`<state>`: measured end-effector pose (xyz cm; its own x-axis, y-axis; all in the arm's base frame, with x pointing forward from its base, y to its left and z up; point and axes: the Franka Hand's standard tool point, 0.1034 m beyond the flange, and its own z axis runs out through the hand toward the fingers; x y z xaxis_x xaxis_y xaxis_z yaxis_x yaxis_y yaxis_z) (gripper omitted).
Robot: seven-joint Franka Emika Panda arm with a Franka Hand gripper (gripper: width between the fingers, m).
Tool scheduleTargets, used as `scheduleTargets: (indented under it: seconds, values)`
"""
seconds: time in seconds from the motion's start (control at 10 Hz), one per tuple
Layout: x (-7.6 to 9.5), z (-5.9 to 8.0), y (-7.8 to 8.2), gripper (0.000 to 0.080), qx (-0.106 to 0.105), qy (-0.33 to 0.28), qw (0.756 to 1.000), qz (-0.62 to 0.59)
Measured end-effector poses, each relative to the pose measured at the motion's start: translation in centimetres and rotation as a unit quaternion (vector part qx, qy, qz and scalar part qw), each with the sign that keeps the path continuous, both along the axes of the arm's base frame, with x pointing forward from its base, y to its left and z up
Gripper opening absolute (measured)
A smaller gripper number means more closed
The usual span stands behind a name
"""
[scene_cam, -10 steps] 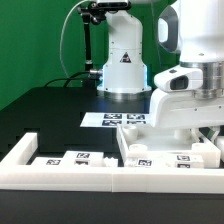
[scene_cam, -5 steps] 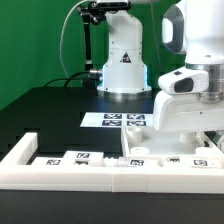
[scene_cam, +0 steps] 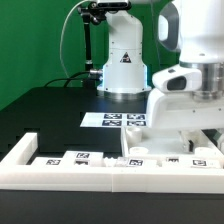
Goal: Assemble one leg
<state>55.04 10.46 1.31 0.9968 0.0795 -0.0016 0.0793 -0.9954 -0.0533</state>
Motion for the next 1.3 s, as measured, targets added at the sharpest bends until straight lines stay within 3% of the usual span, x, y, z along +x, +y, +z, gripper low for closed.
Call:
scheduleTargets:
  seconds: [0.2, 0.3, 0.4, 0.5, 0.6, 0.7, 0.9, 1.1, 1.3]
  values:
    - [-0.5, 3.0, -1.8, 0.059, -0.003, -0.002, 0.998, 0.055]
    - [-0.5, 4.7, -3.4, 0.059, -0.005, 0.003, 0.997, 0.079]
    - [-0.4, 6.1, -5.3, 0.0641, -0.006, 0.011, 0.994, 0.106]
    - [0.0, 6.9, -7.1, 0.0641, -0.006, 0.01, 0.989, 0.145]
    - [0.6, 6.9, -9.4, 0.0647, -0.007, 0.004, 0.981, 0.194]
    - [0.8, 6.2, -10.6, 0.0647, -0.006, 0.007, 0.981, 0.195]
    - [0.8, 6.3, -9.9, 0.0648, -0.006, 0.007, 0.981, 0.195]
    - [0.9, 6.0, -10.2, 0.0648, -0.006, 0.007, 0.976, 0.218]
    - [3.1, 5.3, -11.1, 0.0648, -0.004, 0.007, 0.965, 0.262]
